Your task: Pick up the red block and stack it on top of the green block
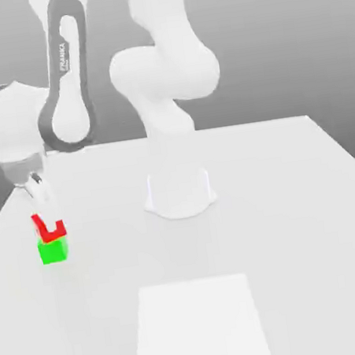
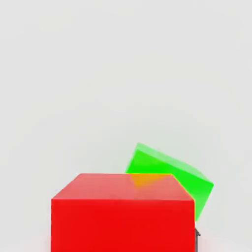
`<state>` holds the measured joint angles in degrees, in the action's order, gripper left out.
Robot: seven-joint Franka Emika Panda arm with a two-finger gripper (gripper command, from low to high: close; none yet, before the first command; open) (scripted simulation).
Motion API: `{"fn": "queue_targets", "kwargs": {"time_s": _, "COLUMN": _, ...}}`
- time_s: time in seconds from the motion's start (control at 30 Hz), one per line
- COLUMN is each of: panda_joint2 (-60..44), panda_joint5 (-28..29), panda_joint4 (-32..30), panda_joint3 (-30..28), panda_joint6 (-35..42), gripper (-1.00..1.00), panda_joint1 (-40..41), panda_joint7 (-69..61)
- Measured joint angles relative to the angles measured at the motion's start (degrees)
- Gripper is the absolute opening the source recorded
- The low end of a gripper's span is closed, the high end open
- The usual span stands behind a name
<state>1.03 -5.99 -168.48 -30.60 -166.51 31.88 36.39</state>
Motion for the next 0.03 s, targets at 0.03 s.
{"fn": "queue_targets", "kwargs": {"time_s": 0.03, "panda_joint2": -1.1, "panda_joint5": 0.7, "panda_joint4": 0.0, "panda_joint3": 0.0, "panda_joint6": -1.4, "gripper": -1.00, "panda_joint1": -0.1, "panda_joint7": 0.5}}
